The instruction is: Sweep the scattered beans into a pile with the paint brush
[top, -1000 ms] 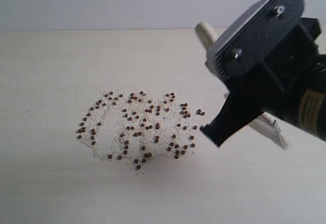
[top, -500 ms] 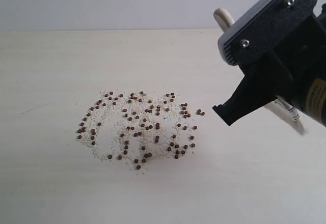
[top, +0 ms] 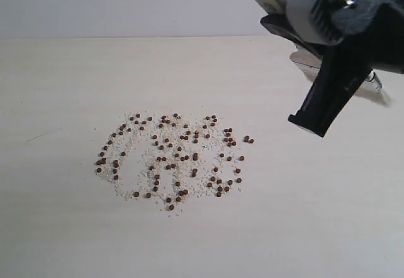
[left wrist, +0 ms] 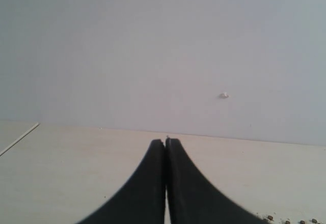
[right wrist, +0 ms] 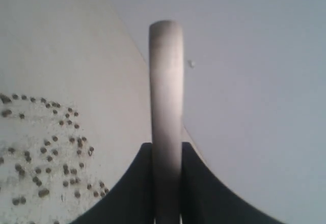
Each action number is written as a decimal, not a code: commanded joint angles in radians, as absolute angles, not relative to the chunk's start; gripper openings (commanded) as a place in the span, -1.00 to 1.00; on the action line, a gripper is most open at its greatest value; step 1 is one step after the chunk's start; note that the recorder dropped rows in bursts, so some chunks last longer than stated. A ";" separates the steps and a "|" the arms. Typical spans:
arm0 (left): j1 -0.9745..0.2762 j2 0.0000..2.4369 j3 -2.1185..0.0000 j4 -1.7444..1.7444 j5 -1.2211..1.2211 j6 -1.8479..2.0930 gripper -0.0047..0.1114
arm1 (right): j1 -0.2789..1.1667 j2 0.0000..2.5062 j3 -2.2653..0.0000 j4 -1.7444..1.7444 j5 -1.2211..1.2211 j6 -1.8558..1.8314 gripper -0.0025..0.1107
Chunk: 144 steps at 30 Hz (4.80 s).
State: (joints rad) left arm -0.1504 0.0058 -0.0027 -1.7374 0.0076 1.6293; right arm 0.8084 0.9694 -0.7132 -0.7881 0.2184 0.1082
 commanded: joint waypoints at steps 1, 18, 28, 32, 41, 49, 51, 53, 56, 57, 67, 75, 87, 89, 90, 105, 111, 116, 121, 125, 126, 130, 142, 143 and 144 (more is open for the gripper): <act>-0.149 0.000 0.000 -1.744 0.000 1.623 -0.92 | 0.656 0.961 -0.631 -0.224 -0.114 -0.385 -0.96; -0.149 0.000 0.000 -1.744 0.000 1.623 -0.92 | 0.613 1.511 -0.400 0.775 -1.136 -0.691 -0.96; -0.149 0.000 0.000 -1.744 0.000 1.623 -0.92 | 0.716 1.858 -0.570 0.766 -1.142 -0.653 -0.96; -0.149 0.000 0.000 -1.744 0.000 1.623 -0.92 | 0.748 1.923 -0.644 0.738 -1.080 -0.653 -0.96; -0.149 0.000 0.000 -1.744 0.000 1.623 -0.92 | 0.791 1.953 -0.806 0.726 -0.862 -0.641 -0.96; -0.149 0.000 0.000 -1.744 0.000 1.623 -0.92 | 0.791 1.996 -0.922 0.724 -0.742 -0.561 -0.96; -0.149 0.000 0.000 -1.744 0.000 1.623 -0.92 | 0.791 2.020 -0.951 0.715 -0.724 -0.543 -0.96; -0.149 0.000 0.000 -1.744 0.000 1.623 -0.92 | 0.793 2.038 -0.977 0.696 -0.700 -0.513 -0.96; -0.149 0.000 0.000 -1.744 0.000 1.623 -0.92 | 0.815 2.040 -0.997 0.668 -0.694 -0.460 -0.96; -0.149 0.000 0.000 -1.744 0.000 1.623 -0.92 | 0.830 2.040 -1.002 0.668 -0.710 -0.460 -0.96; -0.149 0.000 0.000 -1.744 0.000 1.623 -0.92 | 0.908 1.992 -1.016 0.866 -0.803 -0.732 -0.96; -0.149 0.000 0.000 -1.744 0.000 1.623 -0.92 | 0.908 1.879 -1.016 0.967 -0.849 -1.009 -0.96; -0.149 0.000 0.000 -1.744 0.000 1.623 -0.92 | 0.908 1.924 -0.915 1.297 -0.885 -1.173 -0.96; -0.149 0.000 0.000 -1.744 0.000 1.623 -0.92 | 0.908 1.924 -0.901 1.311 -0.841 -1.121 -0.96; -0.149 0.000 0.000 -1.744 0.000 1.623 -0.92 | 0.908 1.924 -0.901 1.316 -0.811 -1.111 -0.96; -0.149 0.000 0.000 -1.744 0.000 1.623 -0.92 | 1.018 1.924 -0.921 1.133 -0.810 -0.595 -0.96; -0.149 0.000 0.000 -1.744 0.000 1.623 -0.92 | 1.018 1.899 -0.976 1.134 -0.922 -0.609 -0.96; -0.149 0.000 0.000 -1.744 0.000 1.623 -0.92 | 1.018 1.840 -0.976 1.148 -0.929 -0.714 -0.96; -0.149 0.000 0.000 -1.744 0.000 1.623 -0.92 | 1.018 1.807 -0.976 1.092 -0.866 -0.649 -0.96; -0.149 0.000 0.000 -1.744 0.000 1.623 -0.92 | 1.018 1.844 -0.976 0.784 -0.779 -0.233 -0.96; -0.149 0.000 0.000 -1.744 0.000 1.623 -0.92 | 1.018 1.859 -0.976 0.682 -0.788 -0.112 -0.96; -0.149 0.000 0.000 -1.744 0.000 1.623 -0.92 | 1.018 1.961 -0.982 0.356 -1.003 0.301 -0.96; -0.149 0.000 0.000 -1.744 0.000 1.623 -0.92 | 1.018 2.224 -1.182 0.371 -1.022 0.528 -0.96; -0.149 0.000 0.000 -1.744 0.000 1.623 -0.92 | 1.018 2.232 -1.189 0.397 -0.996 0.528 -0.96; -0.149 0.000 0.000 -1.744 0.000 1.623 -0.92 | 1.018 2.234 -1.195 0.421 -0.964 0.528 -0.96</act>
State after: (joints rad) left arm -0.1504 0.0058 -0.0027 -1.7374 0.0058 1.6293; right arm 1.0187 2.2193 -1.1675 0.3707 -0.9973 0.5184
